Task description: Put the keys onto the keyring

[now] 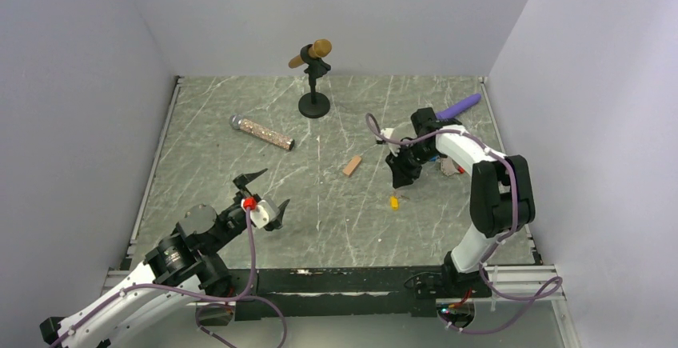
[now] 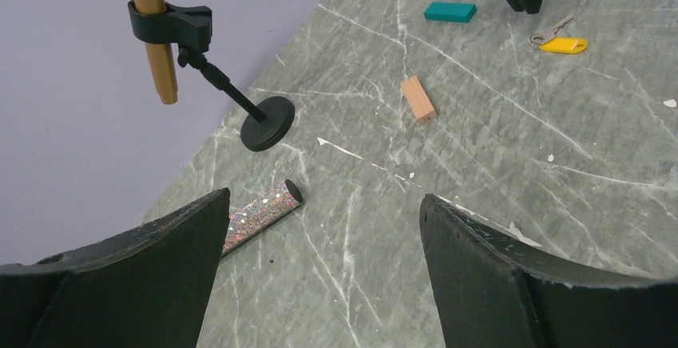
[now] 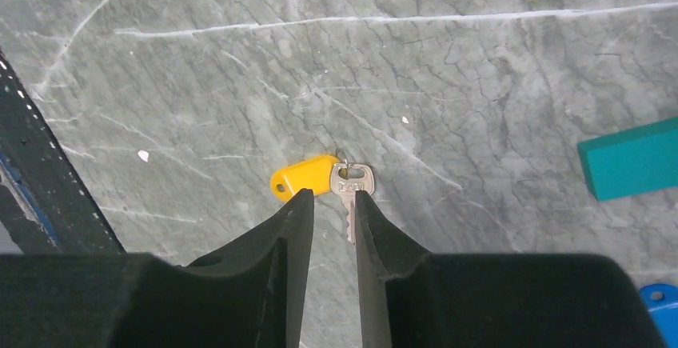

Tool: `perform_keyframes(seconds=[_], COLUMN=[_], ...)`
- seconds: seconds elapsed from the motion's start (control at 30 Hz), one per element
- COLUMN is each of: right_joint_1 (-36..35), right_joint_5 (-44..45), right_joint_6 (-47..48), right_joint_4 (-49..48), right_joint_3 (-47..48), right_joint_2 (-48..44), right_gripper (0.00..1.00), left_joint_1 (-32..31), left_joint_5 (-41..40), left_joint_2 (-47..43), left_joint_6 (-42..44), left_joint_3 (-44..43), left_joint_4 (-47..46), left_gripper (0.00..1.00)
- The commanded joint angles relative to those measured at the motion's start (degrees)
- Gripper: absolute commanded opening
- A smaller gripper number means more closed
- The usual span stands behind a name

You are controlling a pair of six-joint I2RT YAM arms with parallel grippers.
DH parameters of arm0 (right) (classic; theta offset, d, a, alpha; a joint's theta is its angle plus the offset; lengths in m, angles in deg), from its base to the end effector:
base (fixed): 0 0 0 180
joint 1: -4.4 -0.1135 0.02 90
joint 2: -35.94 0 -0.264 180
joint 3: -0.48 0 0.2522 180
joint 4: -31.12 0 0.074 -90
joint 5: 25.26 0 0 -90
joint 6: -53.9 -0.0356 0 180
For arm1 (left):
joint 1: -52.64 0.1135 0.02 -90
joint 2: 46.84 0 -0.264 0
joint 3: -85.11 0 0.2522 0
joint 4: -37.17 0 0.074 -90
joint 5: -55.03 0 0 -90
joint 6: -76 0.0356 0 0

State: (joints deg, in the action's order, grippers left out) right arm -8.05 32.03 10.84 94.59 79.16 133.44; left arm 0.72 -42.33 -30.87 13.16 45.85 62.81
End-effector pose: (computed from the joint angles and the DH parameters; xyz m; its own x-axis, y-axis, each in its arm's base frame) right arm 0.2958 0.0850 0.1909 -0.4764 -0.7348 -0.4829 -0.8792 0.3942 0.2676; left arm 0.0696 -0.0815 0.2814 0.2978 0.3539 -0.8866 0.6359 0.6191 0.4608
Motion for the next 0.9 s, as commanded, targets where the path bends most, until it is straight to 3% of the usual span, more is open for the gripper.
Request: perform_keyframes(seconds=[0.0, 0.27, 0.37, 0.47, 0.63, 0.87], right_joint_1=[2.77, 15.63, 22.67, 27.98, 29.25, 29.40], right_joint_5=[-5.63, -16.06, -19.09, -16.66, -2.50, -7.25], right_joint_6=[0.68, -1.48, -6.34, -16.29, -27.78, -21.41], right_joint_4=[1.39, -0.34, -4.44, -12.31, -20.63, -14.07], right_joint_3=[2.13, 1.63, 0.46, -1.61, -1.83, 3.38], right_joint_2=[-3.02, -6.43, -7.39, -8.73, -8.23, -4.47], right_gripper=[0.30, 0.33, 0.36, 0.38, 0.41, 0.45], left_joint_1=[0.48, 2.30, 5.29, 10.40, 17.09, 17.33], left_joint_5=[0.79, 2.14, 0.05, 1.82, 6.81, 9.63], left_joint_2=[-0.10, -0.18, 1.62, 6.28, 13.09, 14.78], left_joint_6=[-0.87, -4.77, -11.89, -16.50, -17.12, -15.79], left_joint_3=[-0.78, -1.75, -3.68, -6.67, -9.34, -9.49], left_joint_4=[-1.59, -1.90, -1.70, 0.94, 3.70, 4.82], left_gripper=[0.92, 0.95, 0.99, 0.99, 1.00, 0.99])
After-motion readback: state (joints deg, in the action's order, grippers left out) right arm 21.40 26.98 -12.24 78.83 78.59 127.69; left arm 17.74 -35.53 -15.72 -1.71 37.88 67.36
